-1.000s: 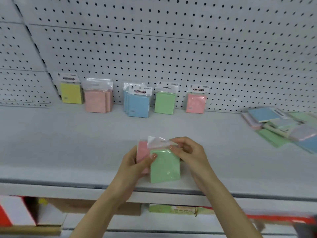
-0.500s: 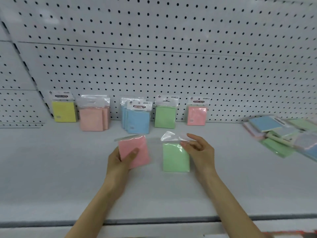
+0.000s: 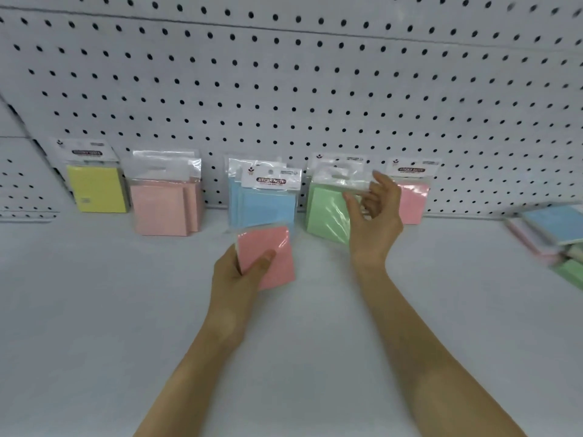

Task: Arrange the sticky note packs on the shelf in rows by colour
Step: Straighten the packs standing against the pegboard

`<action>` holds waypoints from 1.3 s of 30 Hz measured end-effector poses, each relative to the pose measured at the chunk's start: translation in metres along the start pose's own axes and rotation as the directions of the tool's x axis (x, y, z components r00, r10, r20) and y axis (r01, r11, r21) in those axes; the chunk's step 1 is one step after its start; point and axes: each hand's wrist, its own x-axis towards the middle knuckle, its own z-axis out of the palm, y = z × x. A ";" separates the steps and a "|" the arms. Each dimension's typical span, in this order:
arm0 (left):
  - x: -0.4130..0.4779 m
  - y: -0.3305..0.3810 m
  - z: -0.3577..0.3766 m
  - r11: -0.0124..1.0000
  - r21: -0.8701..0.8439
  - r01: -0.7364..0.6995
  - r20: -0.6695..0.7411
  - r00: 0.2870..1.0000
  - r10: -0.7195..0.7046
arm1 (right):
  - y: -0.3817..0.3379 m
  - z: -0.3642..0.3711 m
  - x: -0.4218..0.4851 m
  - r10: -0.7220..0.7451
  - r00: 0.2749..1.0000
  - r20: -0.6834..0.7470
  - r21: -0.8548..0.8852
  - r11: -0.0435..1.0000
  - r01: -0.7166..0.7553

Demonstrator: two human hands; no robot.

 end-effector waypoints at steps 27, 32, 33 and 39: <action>0.000 0.008 0.002 0.986 -0.161 0.035 0.030 0.999 -0.031 | 0.016 -0.027 0.004 0.216 0.942 0.257 -0.242 0.958 -0.154; -0.001 0.008 0.007 0.989 -0.146 0.020 0.013 1.000 -0.018 | 0.020 -0.022 0.006 0.194 0.955 0.225 -0.281 0.951 -0.127; -0.001 0.007 0.010 0.992 -0.126 0.006 0.012 1.000 -0.005 | 0.019 -0.023 0.005 0.180 0.963 0.202 -0.305 0.946 -0.113; 0.008 0.002 0.042 0.986 -0.011 -0.167 0.073 0.983 0.167 | -0.009 -0.045 -0.018 0.224 0.962 0.158 -0.023 0.975 -0.223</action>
